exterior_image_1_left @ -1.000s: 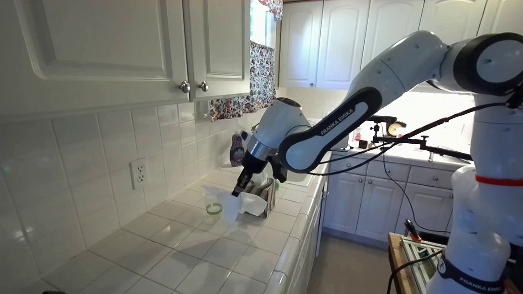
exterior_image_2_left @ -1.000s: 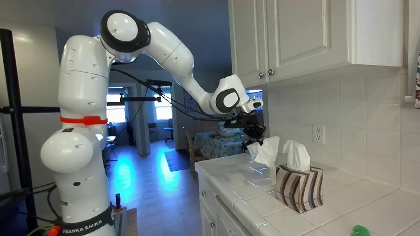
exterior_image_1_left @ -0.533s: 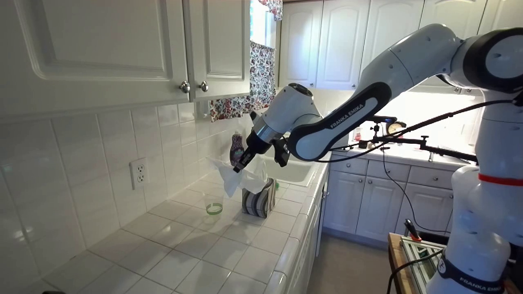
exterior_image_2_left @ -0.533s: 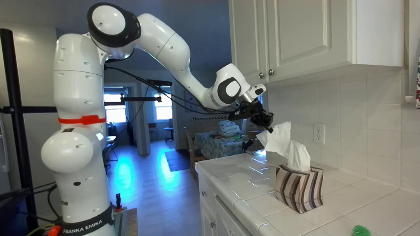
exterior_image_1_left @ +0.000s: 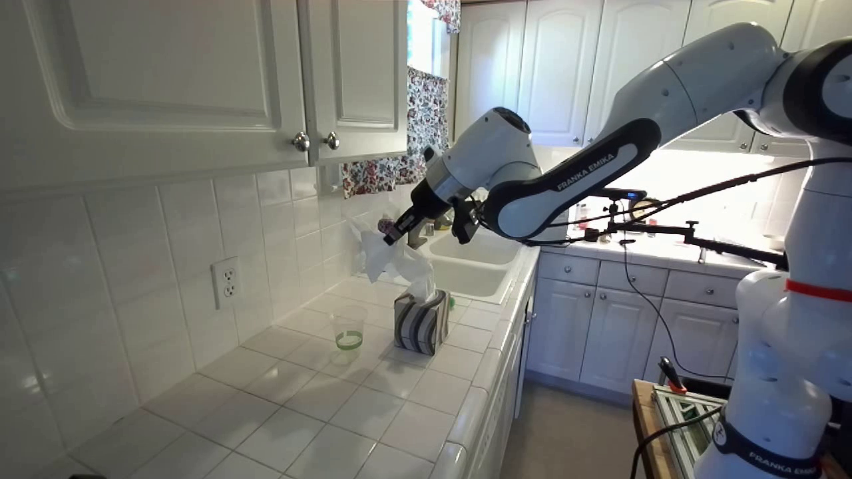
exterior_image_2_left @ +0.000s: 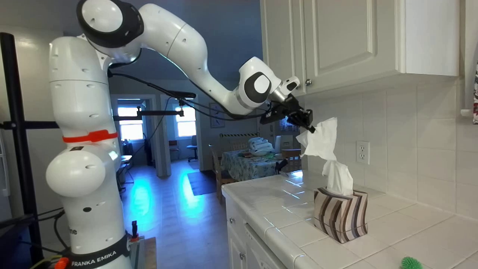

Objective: Use the napkin to wipe the cabinet door on the right

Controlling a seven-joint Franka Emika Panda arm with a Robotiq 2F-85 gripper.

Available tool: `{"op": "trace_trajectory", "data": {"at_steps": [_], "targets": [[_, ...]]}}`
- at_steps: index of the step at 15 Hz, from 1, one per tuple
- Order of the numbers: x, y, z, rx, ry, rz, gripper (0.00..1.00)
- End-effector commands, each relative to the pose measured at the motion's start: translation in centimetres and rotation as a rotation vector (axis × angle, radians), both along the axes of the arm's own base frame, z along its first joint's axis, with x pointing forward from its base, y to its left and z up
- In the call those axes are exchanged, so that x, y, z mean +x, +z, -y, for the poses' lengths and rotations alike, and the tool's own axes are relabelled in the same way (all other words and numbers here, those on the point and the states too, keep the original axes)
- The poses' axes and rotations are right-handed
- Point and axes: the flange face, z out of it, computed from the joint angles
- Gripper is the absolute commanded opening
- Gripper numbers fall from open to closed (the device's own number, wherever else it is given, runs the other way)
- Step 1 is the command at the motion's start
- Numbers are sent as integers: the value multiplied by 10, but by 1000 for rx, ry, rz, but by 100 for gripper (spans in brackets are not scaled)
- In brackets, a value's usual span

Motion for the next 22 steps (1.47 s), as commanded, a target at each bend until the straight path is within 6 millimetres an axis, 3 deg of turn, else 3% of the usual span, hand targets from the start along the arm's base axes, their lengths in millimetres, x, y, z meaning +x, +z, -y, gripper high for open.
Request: {"op": "trace_trajectory", "data": {"at_steps": [1,4,5,11,22], "targets": [[-16,18,7,20,-33,52,0],[-18,31,11,40,-57,72,0],[-8,26,8,22,-37,53,1],[-9,35,11,35,-48,62,0],[5,80,38,55,-101,150,0]]}}
